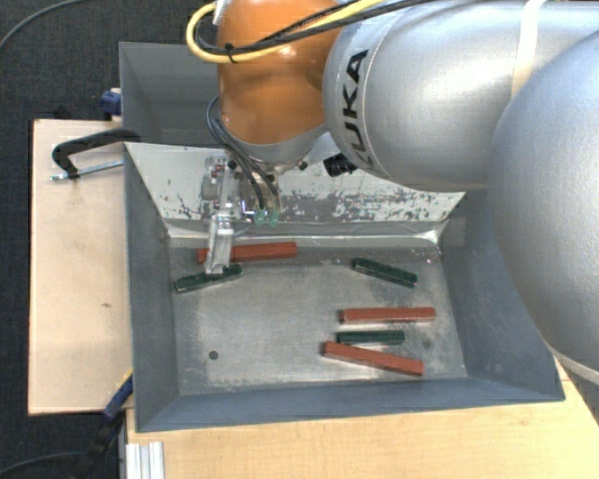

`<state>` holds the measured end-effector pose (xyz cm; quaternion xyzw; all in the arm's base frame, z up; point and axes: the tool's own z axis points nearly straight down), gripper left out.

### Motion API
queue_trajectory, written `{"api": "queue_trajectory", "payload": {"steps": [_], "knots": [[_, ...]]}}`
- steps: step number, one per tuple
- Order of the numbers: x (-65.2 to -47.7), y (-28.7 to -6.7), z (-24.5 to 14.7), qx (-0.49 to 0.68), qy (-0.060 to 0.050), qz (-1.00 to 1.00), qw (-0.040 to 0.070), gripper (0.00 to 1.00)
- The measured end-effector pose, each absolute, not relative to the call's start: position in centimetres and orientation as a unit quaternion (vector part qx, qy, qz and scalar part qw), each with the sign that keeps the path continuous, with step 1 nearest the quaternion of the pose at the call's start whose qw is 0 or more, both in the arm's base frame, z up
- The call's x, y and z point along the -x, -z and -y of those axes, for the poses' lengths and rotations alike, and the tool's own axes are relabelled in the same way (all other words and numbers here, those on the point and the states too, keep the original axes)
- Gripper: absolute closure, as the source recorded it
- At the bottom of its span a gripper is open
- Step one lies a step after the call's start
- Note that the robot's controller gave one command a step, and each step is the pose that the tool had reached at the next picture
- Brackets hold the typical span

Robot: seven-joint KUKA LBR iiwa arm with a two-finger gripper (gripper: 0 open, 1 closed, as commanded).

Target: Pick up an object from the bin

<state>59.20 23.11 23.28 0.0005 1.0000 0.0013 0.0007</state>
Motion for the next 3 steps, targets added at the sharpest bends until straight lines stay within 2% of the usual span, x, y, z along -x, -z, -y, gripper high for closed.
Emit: {"api": "queue_trajectory", "payload": {"steps": [1, 2, 3], "knots": [[-57.2, -11.3, -19.1, 0.249, 0.000, -0.968, -0.002, 0.00], [-59.8, -6.9, -16.7, 0.265, 0.000, -0.964, 0.001, 0.00], [-60.1, -7.6, -17.0, 0.266, -0.002, -0.964, 0.008, 1.00]]}}
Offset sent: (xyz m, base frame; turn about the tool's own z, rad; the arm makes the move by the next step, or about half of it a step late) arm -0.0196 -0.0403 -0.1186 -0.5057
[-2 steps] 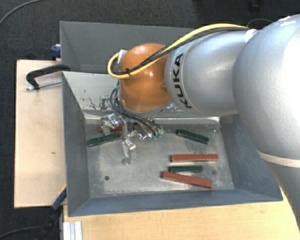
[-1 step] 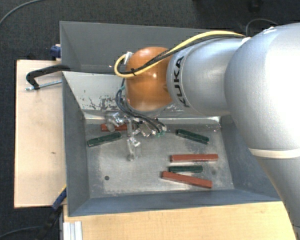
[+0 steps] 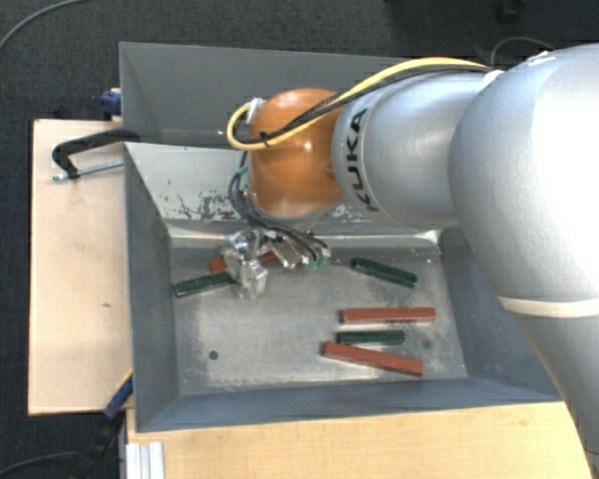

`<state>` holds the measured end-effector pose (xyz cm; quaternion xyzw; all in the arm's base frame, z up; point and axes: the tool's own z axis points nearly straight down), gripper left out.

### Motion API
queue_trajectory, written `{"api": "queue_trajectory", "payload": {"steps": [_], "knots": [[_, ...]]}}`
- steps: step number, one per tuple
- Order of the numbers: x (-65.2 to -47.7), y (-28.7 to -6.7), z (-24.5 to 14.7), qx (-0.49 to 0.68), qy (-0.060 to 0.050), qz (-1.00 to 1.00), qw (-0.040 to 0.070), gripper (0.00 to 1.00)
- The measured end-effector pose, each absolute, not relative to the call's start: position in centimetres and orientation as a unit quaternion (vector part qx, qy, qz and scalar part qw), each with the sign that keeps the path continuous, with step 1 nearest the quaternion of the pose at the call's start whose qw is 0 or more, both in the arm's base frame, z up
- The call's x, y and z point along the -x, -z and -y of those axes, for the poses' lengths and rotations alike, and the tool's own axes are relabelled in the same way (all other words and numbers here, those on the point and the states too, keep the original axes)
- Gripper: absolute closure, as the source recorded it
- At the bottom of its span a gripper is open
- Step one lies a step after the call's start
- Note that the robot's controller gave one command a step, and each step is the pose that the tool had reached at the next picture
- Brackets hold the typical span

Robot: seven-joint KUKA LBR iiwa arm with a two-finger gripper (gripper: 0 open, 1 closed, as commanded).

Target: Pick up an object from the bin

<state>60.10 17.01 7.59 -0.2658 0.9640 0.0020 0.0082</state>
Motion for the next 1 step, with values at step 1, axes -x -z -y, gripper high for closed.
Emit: {"api": "queue_trajectory", "payload": {"steps": [1], "knots": [[-59.83, -7.21, -16.83, 0.266, -0.001, -0.964, 0.003, 0.00]]}}
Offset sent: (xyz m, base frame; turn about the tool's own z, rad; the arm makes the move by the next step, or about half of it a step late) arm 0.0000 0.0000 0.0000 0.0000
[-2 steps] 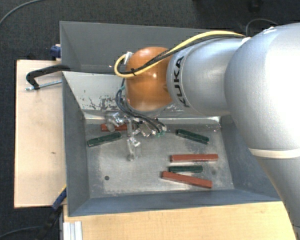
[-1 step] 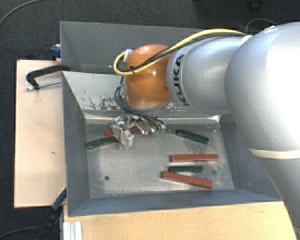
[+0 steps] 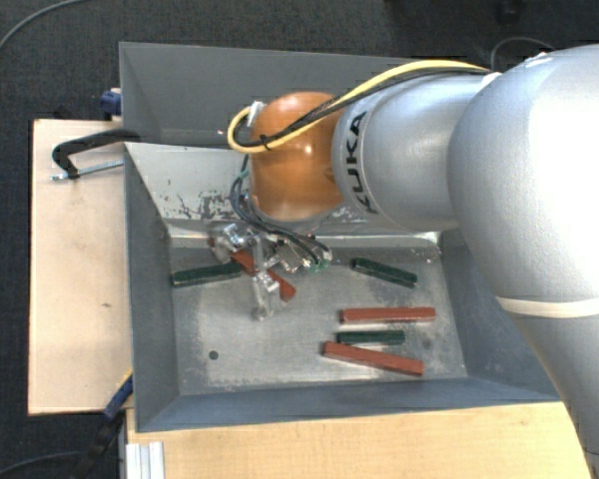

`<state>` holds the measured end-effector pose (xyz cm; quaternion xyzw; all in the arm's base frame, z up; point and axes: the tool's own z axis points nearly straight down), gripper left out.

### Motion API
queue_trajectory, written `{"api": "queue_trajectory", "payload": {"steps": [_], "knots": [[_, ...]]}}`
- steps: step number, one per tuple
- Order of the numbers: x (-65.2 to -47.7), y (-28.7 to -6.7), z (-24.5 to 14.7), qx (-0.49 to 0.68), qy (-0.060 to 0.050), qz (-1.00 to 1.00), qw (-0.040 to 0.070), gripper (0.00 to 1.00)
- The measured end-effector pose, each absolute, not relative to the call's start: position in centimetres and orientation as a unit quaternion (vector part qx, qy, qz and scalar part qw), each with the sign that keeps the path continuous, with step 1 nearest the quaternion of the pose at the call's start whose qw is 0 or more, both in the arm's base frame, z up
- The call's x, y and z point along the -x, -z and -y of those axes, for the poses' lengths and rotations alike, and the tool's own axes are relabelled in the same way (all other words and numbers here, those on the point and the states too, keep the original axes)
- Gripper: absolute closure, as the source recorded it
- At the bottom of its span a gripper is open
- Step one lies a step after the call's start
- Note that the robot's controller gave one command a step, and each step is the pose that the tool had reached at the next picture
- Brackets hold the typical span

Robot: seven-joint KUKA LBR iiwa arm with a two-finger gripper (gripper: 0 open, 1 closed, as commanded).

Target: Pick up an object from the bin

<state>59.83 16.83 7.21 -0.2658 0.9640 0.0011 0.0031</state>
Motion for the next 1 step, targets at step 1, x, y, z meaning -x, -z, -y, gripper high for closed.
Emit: {"api": "queue_trajectory", "payload": {"steps": [1], "knots": [[-59.79, -7.15, -16.83, 0.266, -0.001, -0.964, 0.003, 1.00]]}}
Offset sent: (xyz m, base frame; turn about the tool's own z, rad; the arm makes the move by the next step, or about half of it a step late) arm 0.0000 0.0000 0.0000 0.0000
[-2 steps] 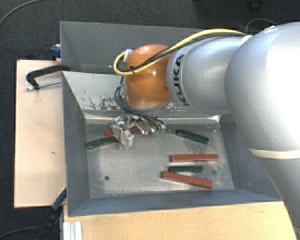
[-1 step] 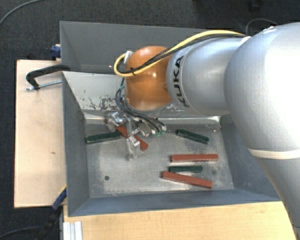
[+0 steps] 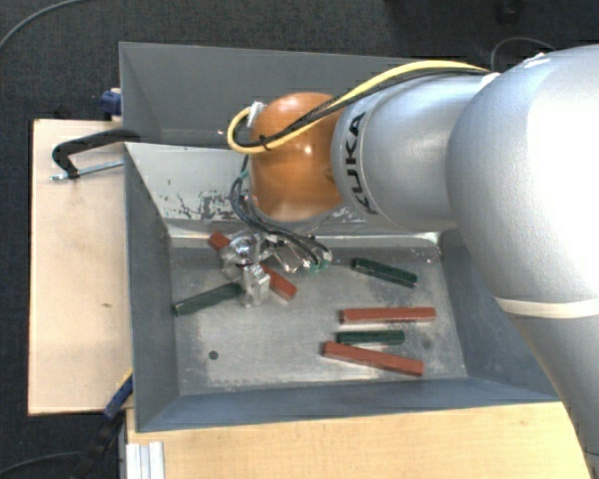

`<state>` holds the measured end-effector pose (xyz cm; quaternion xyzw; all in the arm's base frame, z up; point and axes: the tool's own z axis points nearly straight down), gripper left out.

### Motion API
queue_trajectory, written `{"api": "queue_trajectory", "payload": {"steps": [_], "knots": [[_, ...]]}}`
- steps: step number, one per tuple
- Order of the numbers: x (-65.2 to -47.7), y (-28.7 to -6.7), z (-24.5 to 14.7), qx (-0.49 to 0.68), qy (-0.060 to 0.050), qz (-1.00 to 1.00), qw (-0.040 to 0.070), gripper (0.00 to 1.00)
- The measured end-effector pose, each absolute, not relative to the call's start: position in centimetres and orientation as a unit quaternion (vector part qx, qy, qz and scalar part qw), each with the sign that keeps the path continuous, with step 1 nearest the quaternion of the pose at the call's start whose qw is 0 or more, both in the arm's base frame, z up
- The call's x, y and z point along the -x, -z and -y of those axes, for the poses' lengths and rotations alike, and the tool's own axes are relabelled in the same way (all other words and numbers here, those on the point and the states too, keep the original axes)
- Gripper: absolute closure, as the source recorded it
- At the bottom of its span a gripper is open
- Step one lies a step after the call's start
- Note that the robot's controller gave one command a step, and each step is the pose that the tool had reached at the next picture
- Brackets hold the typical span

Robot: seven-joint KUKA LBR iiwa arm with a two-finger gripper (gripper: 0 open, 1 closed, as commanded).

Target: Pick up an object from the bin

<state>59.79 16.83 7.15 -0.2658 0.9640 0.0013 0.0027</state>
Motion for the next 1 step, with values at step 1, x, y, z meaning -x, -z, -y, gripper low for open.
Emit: {"api": "queue_trajectory", "payload": {"steps": [1], "knots": [[-59.81, -7.14, -16.14, 0.443, 0.000, -0.896, 0.003, 1.00]]}}
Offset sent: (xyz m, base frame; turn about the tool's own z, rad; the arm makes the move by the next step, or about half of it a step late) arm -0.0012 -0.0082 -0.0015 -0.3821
